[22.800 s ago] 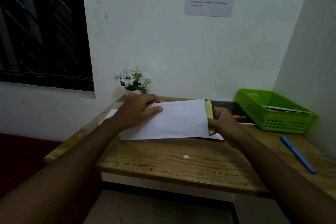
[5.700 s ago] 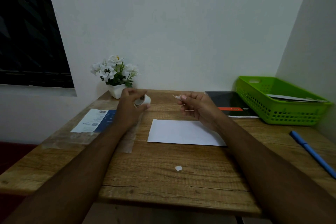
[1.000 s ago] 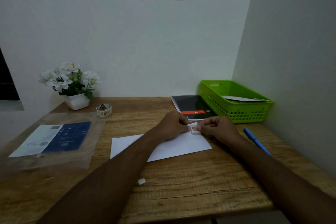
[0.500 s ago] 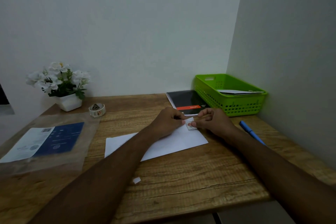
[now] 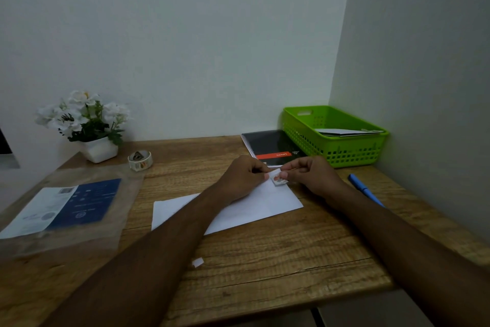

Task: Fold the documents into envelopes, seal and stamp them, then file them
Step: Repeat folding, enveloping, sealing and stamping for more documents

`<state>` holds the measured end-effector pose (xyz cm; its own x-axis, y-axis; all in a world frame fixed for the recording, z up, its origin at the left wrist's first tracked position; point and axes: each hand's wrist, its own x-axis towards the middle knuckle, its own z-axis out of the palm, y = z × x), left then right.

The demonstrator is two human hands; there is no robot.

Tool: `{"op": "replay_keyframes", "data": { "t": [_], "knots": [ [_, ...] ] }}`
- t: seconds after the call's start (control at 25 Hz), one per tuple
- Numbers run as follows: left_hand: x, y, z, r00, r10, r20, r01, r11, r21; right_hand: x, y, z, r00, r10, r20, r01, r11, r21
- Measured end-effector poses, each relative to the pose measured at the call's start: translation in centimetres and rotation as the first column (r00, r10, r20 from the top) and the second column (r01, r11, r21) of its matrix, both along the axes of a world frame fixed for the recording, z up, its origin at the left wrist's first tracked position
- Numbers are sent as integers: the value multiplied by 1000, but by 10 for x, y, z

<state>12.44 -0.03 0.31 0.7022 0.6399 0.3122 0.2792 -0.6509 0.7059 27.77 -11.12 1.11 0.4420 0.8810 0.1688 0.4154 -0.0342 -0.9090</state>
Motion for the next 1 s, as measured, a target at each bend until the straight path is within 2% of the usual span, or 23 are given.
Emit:
{"op": "replay_keyframes", "data": {
  "t": [1.0],
  "knots": [
    [0, -3, -1, 1000, 6, 15, -6, 1000, 21, -1, 4, -3, 1000, -19, -21, 19, 1000, 0]
  ]
}}
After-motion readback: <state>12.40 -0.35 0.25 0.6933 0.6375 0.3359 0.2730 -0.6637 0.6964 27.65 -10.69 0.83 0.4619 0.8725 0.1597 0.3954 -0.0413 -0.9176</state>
